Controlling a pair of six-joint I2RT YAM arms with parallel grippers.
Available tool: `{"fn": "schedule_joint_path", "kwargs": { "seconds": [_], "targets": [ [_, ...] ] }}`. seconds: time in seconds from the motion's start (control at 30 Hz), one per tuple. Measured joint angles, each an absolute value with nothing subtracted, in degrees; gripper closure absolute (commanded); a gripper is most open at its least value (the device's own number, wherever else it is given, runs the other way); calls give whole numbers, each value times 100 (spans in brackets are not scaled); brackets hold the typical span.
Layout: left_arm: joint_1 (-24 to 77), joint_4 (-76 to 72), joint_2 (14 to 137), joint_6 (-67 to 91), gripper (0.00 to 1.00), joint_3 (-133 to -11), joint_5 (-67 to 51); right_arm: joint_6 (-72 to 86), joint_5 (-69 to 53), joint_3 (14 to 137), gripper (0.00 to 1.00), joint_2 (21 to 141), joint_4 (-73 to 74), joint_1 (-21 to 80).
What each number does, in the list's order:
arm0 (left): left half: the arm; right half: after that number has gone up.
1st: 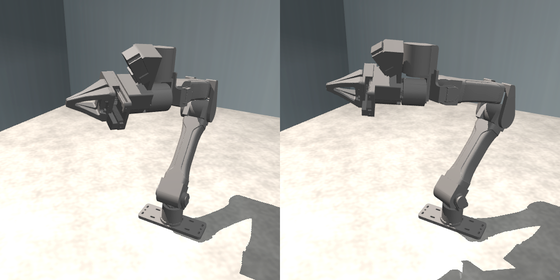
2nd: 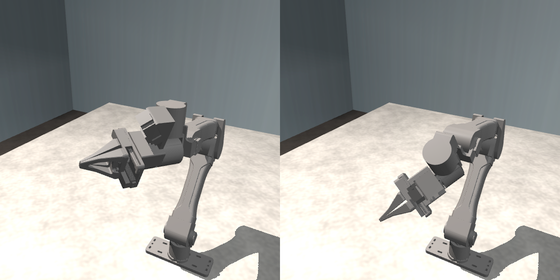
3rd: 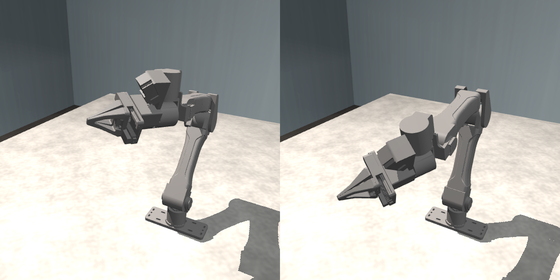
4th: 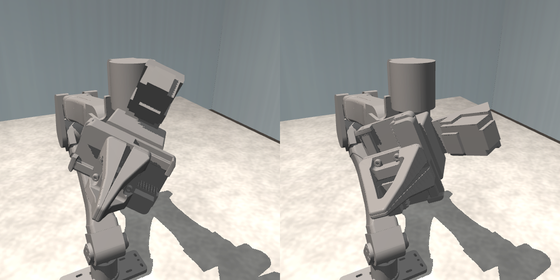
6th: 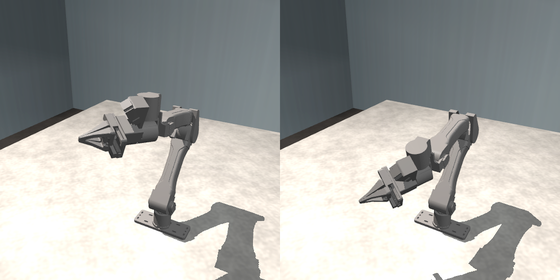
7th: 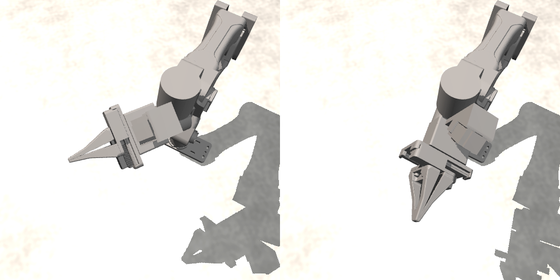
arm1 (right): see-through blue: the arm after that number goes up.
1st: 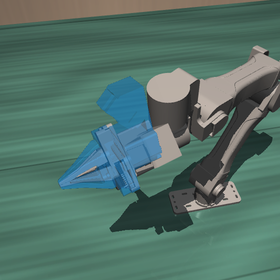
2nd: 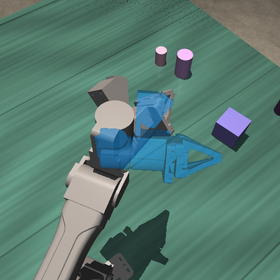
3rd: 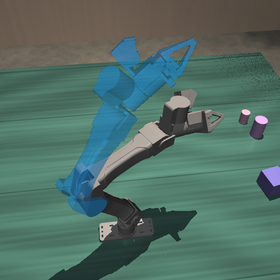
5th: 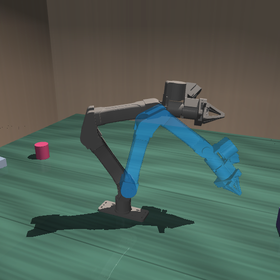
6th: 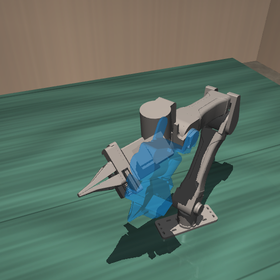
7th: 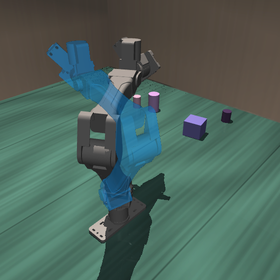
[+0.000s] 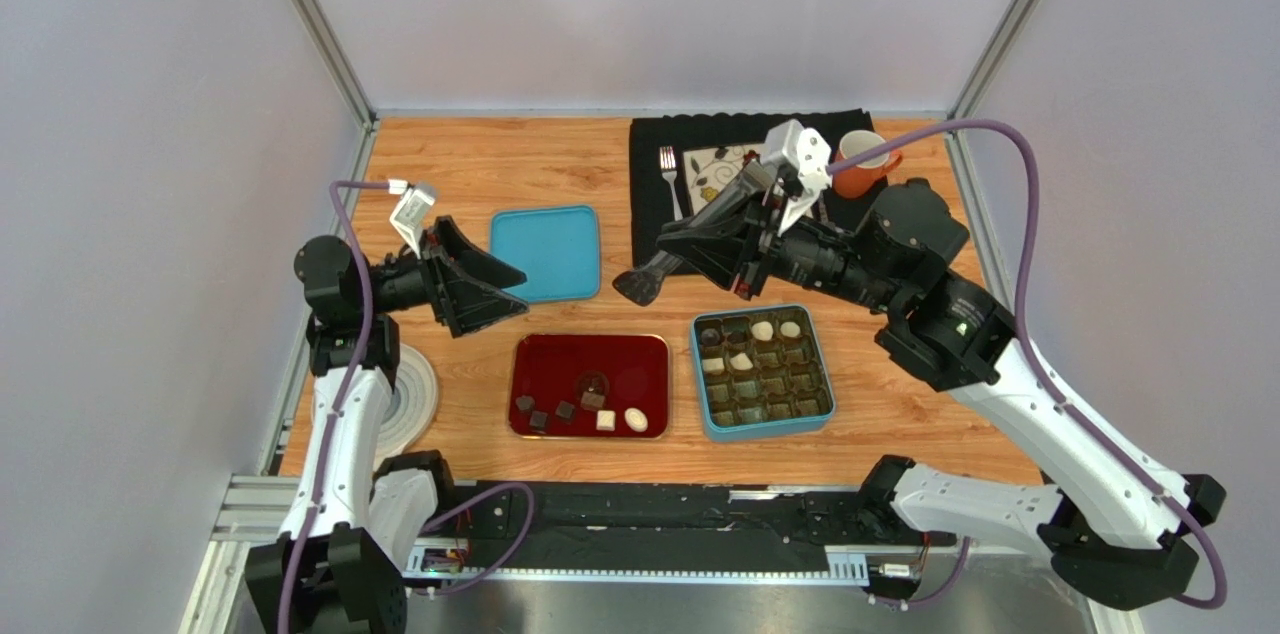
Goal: Pack the chocolate
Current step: Pick up the clamp at the center of the board, then pick up the fake chocolate from the plate.
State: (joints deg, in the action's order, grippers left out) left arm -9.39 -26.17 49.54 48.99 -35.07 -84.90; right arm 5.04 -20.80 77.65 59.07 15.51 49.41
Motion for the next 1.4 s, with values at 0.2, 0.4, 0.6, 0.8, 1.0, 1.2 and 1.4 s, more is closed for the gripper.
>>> {"fn": "schedule_joint_path", "kwargs": {
  "seconds": [0.2,0.4,0.6,0.8,1.0,1.2,1.4],
  "targets": [
    [-1103,1011,5256,2047,5,-4482,-7347,602,-1994,6901,100,5730,1334,4978],
    [-980,3212,5981,169,5,-4613,-5306,497,-1022,6147,100,6497,1127,5754],
    [-982,4254,5850,-659,5,-4093,-4296,86,-145,5900,94,7234,687,6613],
    [-982,4464,5570,-996,4,-4051,-3903,-10,163,5789,83,7773,25,6788],
    [-982,4539,5507,-1094,4,-3813,-3754,-8,268,5669,83,8132,-508,6847],
    [-982,4560,5492,-1149,4,-3785,-3739,14,309,5572,74,8300,-801,6851],
    [-982,4560,5489,-1192,4,-3785,-3739,80,336,5454,66,8333,-899,6855]
  ]
}}
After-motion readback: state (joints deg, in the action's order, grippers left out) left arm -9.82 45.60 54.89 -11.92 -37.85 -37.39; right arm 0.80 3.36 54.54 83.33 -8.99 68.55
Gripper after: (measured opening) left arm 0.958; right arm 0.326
